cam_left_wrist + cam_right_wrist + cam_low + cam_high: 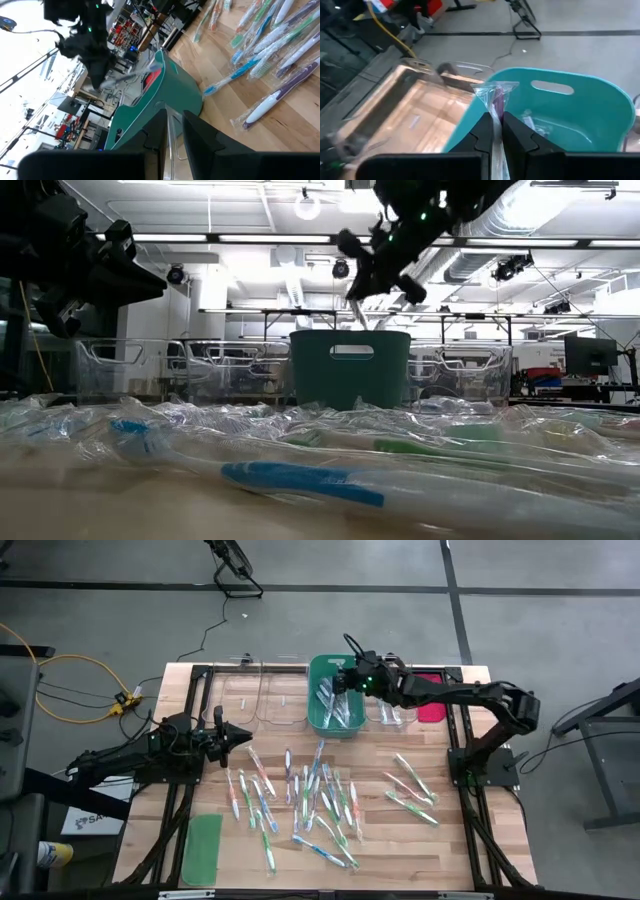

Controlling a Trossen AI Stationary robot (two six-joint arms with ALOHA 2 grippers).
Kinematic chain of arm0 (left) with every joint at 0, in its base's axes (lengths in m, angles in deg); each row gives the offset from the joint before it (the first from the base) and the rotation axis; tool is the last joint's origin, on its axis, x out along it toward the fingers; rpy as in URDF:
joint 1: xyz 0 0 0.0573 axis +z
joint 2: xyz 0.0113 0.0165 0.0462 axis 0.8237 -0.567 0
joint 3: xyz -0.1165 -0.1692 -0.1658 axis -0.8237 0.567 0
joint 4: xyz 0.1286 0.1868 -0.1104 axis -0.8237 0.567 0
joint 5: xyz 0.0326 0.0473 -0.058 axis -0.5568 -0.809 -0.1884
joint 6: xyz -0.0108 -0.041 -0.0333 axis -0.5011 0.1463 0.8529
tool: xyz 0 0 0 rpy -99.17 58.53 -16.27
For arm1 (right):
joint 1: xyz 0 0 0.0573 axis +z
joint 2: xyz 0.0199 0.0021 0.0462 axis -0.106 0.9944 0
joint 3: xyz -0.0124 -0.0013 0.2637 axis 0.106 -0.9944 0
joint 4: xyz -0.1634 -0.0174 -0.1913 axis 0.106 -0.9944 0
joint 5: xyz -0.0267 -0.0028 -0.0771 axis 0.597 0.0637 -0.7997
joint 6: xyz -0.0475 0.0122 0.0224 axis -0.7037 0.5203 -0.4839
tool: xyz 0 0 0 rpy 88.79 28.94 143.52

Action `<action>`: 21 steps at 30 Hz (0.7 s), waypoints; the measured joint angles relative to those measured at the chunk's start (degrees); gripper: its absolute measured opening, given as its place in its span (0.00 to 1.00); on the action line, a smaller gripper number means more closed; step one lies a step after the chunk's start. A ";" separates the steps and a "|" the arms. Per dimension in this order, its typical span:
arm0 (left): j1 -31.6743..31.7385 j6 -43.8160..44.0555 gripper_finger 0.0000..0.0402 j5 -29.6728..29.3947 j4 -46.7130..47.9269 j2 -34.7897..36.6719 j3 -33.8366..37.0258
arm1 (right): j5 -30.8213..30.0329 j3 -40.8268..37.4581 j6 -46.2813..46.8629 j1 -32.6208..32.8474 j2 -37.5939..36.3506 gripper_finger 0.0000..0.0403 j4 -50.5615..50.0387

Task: Pick & Place Toothbrushes
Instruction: Put the purple toothbrush into the green bin, then put the green toothbrush into the left transparent bin

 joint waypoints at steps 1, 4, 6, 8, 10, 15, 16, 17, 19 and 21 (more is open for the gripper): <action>0.00 0.02 0.14 0.00 0.00 0.00 0.00 | 0.03 0.00 0.27 -0.37 0.95 0.04 0.34; 0.00 0.02 0.14 0.00 0.00 0.00 -0.01 | 0.21 0.00 1.58 -1.41 3.46 0.06 0.10; 0.00 0.01 0.14 0.00 0.00 0.00 0.00 | 1.48 0.00 1.70 -1.92 4.69 0.08 0.26; 0.00 0.00 0.14 0.00 0.00 0.00 0.00 | 2.62 0.00 2.19 -2.28 5.56 0.12 0.33; 0.00 0.01 0.14 0.00 0.00 0.00 -0.01 | 3.12 0.00 2.75 -2.33 6.14 0.17 0.29; 0.00 0.02 0.14 0.00 0.00 0.00 0.00 | 3.93 0.00 2.58 -2.27 5.78 0.30 0.06; 0.00 0.00 0.14 0.00 0.00 0.00 0.00 | 5.05 0.00 2.49 -2.27 5.42 0.32 -0.38; 0.00 0.02 0.14 0.00 0.00 0.02 -0.02 | 6.62 -0.02 1.95 -2.27 4.89 0.34 -0.60; 0.00 0.01 0.14 0.00 0.00 0.00 -0.01 | 10.47 0.00 0.96 -2.28 3.20 0.37 -1.47; 0.00 0.01 0.14 0.00 0.00 0.00 0.00 | 13.82 0.02 0.54 -2.14 1.18 0.39 -4.11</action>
